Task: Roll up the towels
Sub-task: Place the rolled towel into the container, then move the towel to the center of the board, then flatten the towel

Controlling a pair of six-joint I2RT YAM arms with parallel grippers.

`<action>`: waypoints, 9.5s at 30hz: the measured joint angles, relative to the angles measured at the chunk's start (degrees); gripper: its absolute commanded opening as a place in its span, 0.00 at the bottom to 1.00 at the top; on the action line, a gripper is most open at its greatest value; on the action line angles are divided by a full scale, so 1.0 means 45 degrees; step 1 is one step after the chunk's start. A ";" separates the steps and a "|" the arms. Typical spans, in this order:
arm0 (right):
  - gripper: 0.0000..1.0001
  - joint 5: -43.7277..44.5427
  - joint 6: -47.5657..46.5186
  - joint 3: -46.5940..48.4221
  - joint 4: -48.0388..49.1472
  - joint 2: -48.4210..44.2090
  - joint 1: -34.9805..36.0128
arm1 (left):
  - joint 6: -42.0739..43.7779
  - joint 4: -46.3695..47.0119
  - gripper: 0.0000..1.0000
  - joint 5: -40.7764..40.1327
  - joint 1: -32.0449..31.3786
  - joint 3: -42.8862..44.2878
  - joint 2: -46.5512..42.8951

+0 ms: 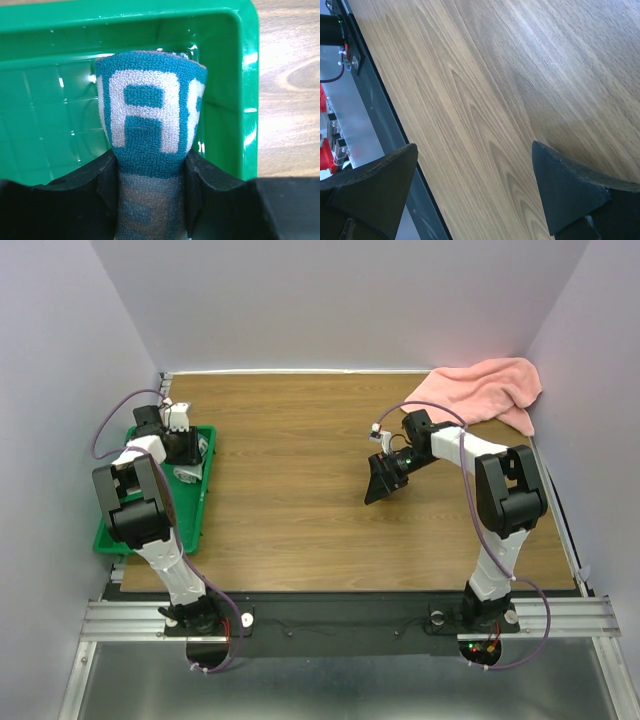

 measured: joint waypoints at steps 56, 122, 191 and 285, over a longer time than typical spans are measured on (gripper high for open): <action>1.00 -0.0068 -0.0102 -0.0364 0.0087 -0.0024 0.0000 | -0.0117 -0.1899 0.85 0.0447 0.0010 0.1015 -0.0617; 0.73 0.1792 0.5833 0.1496 0.4119 -0.0015 0.3084 | -0.1681 -0.1579 0.99 0.1171 -0.4799 -0.0136 -0.6057; 0.71 0.5042 0.0976 0.0243 0.2380 -0.3104 -0.4318 | 0.0918 -0.4148 0.00 -0.5217 -0.7917 0.3565 0.1860; 0.01 0.8417 -0.1719 -0.1035 -0.0777 -0.3847 0.1370 | -0.1656 -0.2433 0.00 -0.3638 -1.0044 0.6489 0.4517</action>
